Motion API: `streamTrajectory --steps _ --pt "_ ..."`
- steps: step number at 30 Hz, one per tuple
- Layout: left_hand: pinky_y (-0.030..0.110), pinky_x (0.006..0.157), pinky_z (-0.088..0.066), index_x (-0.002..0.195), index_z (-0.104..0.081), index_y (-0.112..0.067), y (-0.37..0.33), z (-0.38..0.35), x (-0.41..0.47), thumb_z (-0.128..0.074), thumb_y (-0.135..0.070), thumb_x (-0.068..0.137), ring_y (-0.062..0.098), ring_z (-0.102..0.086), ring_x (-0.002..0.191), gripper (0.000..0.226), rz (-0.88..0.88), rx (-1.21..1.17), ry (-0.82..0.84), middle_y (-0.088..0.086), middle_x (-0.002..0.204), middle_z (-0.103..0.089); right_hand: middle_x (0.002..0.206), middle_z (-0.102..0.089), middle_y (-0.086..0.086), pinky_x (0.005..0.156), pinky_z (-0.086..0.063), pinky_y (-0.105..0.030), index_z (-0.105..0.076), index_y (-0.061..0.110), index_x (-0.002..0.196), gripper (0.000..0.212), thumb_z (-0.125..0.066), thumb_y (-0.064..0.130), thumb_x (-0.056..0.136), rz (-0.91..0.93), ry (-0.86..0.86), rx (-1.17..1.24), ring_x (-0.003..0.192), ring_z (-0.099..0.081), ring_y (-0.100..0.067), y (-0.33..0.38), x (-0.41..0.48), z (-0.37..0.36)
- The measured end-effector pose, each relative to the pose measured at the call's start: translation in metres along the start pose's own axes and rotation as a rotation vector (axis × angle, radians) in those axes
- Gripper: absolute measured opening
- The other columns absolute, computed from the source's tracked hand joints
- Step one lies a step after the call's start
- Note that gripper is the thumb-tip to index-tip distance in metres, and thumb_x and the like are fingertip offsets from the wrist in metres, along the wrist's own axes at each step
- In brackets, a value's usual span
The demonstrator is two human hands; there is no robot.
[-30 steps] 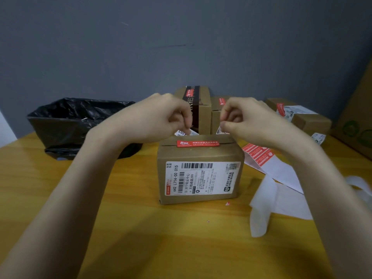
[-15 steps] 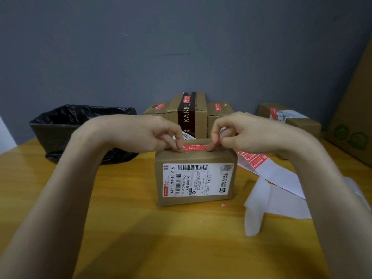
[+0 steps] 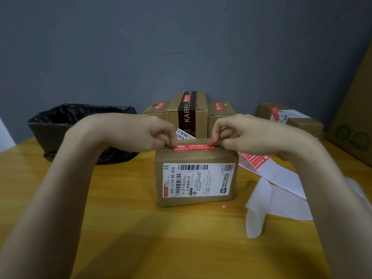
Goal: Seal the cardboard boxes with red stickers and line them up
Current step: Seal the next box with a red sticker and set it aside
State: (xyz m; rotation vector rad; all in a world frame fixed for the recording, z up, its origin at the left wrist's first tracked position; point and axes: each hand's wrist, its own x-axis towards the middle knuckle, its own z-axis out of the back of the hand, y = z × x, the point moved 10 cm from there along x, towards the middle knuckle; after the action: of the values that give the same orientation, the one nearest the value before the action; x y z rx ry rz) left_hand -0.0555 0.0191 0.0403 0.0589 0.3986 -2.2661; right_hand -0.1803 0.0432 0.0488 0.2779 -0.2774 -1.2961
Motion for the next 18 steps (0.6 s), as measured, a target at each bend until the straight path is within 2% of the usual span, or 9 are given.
streamTrajectory --steps 4,6,7,10,12,14,16,18 --pt "0.020 0.094 -0.045 0.102 -0.056 -0.037 0.005 0.000 -0.004 -0.046 -0.023 0.096 -0.004 -0.054 0.106 0.018 0.026 0.005 0.033 -0.022 0.112 -0.058 0.098 -0.071 0.007 0.088 -0.051 -0.031 -0.061 0.020 0.095 0.016 -0.051 0.009 0.089 -0.035 -0.012 -0.009 0.098 -0.062 -0.009 -0.010 0.001 0.004" --pt "0.027 0.099 -0.044 0.103 -0.053 -0.038 0.011 0.003 -0.006 -0.053 -0.032 0.091 -0.003 -0.053 0.109 0.013 0.061 0.002 0.007 -0.023 0.115 -0.057 0.104 -0.067 0.011 0.089 -0.050 -0.030 -0.060 0.024 0.100 0.013 -0.056 0.017 0.089 -0.026 -0.023 -0.004 0.101 -0.059 -0.008 -0.014 0.002 0.007" --pt "0.028 0.102 -0.042 0.108 -0.050 -0.037 0.013 0.004 -0.006 -0.058 -0.040 0.085 -0.002 -0.050 0.113 0.024 0.086 0.016 -0.001 -0.023 0.120 -0.053 0.109 -0.062 0.013 0.091 -0.049 -0.029 -0.057 0.027 0.105 0.019 -0.061 0.026 0.087 -0.023 -0.027 -0.013 0.104 -0.057 -0.007 -0.017 0.002 0.008" --pt "0.027 0.107 -0.034 0.140 -0.024 -0.035 0.021 -0.006 -0.002 -0.070 -0.054 0.067 0.007 -0.038 0.128 0.088 0.182 0.128 0.082 -0.015 0.140 -0.038 0.120 -0.044 0.020 0.093 -0.042 -0.025 -0.040 0.035 0.127 0.064 -0.073 0.044 0.073 -0.072 0.083 -0.018 0.111 -0.045 -0.003 -0.029 0.002 -0.005" --pt "0.025 0.106 -0.031 0.147 -0.011 -0.030 0.021 -0.020 0.005 -0.074 -0.050 0.067 0.009 -0.035 0.131 0.104 0.201 0.139 0.164 -0.011 0.148 -0.031 0.123 -0.039 0.019 0.094 -0.040 -0.023 -0.026 0.036 0.138 0.089 -0.078 0.043 0.066 -0.097 0.206 -0.007 0.114 -0.043 -0.005 -0.036 0.004 -0.023" --pt "0.022 0.102 -0.034 0.146 -0.014 -0.028 0.021 -0.029 0.013 -0.077 -0.044 0.069 0.008 -0.042 0.123 0.101 0.195 0.132 0.194 -0.011 0.143 -0.038 0.126 -0.041 0.016 0.096 -0.041 -0.025 -0.019 0.034 0.141 0.100 -0.082 0.039 0.064 -0.084 0.250 -0.004 0.116 -0.045 -0.009 -0.041 0.009 -0.036" --pt "0.023 0.102 -0.038 0.145 -0.019 -0.026 0.025 -0.029 0.018 -0.078 -0.041 0.069 0.007 -0.046 0.117 0.097 0.186 0.148 0.158 -0.011 0.137 -0.043 0.123 -0.042 0.014 0.093 -0.043 -0.024 -0.020 0.031 0.142 0.100 -0.084 0.030 0.065 -0.063 0.221 0.013 0.113 -0.047 -0.009 -0.042 0.014 -0.039" --pt "0.021 0.098 -0.041 0.144 -0.021 -0.025 0.022 -0.027 0.020 -0.078 -0.042 0.068 0.006 -0.047 0.113 0.096 0.150 0.147 0.128 -0.012 0.134 -0.043 0.117 -0.044 0.015 0.086 -0.045 -0.018 -0.024 0.029 0.139 0.096 -0.084 0.025 0.065 -0.035 0.196 0.041 0.106 -0.049 -0.006 -0.042 0.015 -0.037"
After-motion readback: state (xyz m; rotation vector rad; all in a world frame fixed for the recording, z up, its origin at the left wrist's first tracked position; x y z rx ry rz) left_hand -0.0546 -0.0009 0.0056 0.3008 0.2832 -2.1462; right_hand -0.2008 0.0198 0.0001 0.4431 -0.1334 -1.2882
